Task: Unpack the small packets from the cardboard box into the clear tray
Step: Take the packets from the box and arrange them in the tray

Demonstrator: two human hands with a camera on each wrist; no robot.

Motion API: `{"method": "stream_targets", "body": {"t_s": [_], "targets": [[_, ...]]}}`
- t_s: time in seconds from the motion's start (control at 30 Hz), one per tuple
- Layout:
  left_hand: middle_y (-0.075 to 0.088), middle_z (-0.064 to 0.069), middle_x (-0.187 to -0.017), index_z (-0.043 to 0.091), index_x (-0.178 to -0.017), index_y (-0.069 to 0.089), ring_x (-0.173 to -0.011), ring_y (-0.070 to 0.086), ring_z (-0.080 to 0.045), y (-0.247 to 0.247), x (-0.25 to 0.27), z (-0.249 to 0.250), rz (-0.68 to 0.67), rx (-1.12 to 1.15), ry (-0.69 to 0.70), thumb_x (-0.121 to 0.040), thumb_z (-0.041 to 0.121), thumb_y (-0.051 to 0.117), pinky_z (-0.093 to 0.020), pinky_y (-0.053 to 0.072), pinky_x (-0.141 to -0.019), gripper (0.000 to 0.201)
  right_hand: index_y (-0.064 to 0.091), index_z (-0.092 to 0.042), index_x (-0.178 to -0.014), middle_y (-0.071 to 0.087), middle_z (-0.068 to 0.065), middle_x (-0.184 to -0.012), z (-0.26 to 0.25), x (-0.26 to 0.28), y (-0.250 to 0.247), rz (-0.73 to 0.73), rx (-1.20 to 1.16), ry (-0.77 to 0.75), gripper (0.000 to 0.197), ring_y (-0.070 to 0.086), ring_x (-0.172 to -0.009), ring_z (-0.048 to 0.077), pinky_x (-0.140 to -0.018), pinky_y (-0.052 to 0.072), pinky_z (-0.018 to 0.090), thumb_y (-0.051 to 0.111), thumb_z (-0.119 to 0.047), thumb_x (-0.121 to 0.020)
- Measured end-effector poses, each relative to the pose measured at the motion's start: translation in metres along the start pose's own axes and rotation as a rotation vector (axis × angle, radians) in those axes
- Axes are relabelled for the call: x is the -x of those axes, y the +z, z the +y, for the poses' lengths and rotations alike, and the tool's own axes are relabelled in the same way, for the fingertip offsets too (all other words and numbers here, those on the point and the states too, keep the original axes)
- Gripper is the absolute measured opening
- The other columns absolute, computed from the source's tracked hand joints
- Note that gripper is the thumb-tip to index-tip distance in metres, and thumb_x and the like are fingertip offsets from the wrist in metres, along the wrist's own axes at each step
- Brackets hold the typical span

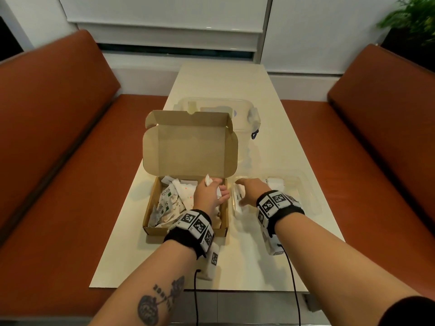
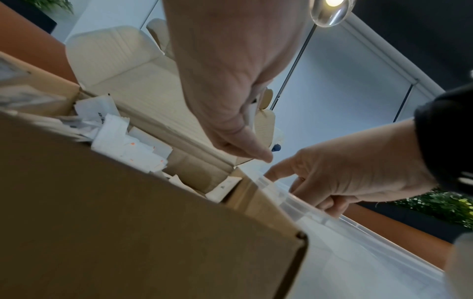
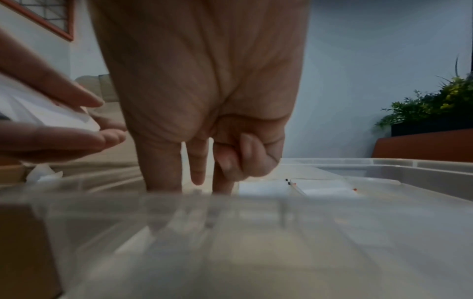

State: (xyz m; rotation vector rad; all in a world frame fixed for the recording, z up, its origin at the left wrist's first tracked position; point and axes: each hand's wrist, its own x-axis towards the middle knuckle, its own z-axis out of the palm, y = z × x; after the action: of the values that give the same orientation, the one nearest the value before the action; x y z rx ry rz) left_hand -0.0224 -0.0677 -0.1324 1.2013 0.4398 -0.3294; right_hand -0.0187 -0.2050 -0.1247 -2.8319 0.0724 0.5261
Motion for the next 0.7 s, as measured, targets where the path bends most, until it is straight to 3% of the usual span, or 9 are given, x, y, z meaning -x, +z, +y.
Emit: {"method": "stream_targets", "body": {"t_s": [0.23,0.4,0.63,0.7], "targets": [[0.061,-0.015,-0.081,0.003,-0.100,0.055,-0.071,0.064,-0.023,-0.004,-0.001,0.000,0.004,-0.007,0.006,-0.096,0.008,0.050,-0.028,0.055,-0.056,0.008,0.040,-0.017,-0.138,0.058,0.011,-0.125,-0.002,0.002,0.008,0.044,-0.029,0.050,0.057,0.059,-0.109,0.026,-0.090,0.051,0.034,0.063,-0.011,-0.086],[0.061,-0.016,-0.082,0.004,-0.101,0.056,-0.072,0.064,-0.023,-0.005,-0.003,0.001,0.010,-0.010,-0.003,-0.096,0.008,0.051,-0.030,0.055,-0.060,0.008,0.053,-0.007,-0.128,0.058,0.013,-0.126,-0.004,-0.001,0.009,0.047,0.051,0.080,0.036,0.058,-0.113,0.026,-0.093,0.048,0.032,0.052,-0.006,-0.091],[0.059,-0.014,-0.077,0.004,-0.093,0.056,-0.067,0.061,-0.021,-0.002,-0.003,0.001,-0.003,-0.027,-0.028,-0.096,0.006,0.049,-0.027,0.055,-0.048,0.008,0.057,-0.004,-0.123,0.059,0.013,-0.124,-0.006,-0.003,-0.001,-0.040,0.120,0.074,0.040,0.058,-0.114,0.027,-0.093,0.047,0.032,0.066,-0.008,-0.085],[0.059,-0.014,-0.077,0.003,-0.096,0.056,-0.067,0.061,-0.021,-0.001,-0.002,0.001,-0.011,-0.036,-0.026,-0.096,0.006,0.049,-0.028,0.054,-0.050,0.007,0.058,-0.004,-0.121,0.061,0.013,-0.123,-0.006,-0.002,-0.002,-0.062,0.143,0.070,0.037,0.059,-0.113,0.027,-0.091,0.047,0.031,0.067,-0.009,-0.085]]}}
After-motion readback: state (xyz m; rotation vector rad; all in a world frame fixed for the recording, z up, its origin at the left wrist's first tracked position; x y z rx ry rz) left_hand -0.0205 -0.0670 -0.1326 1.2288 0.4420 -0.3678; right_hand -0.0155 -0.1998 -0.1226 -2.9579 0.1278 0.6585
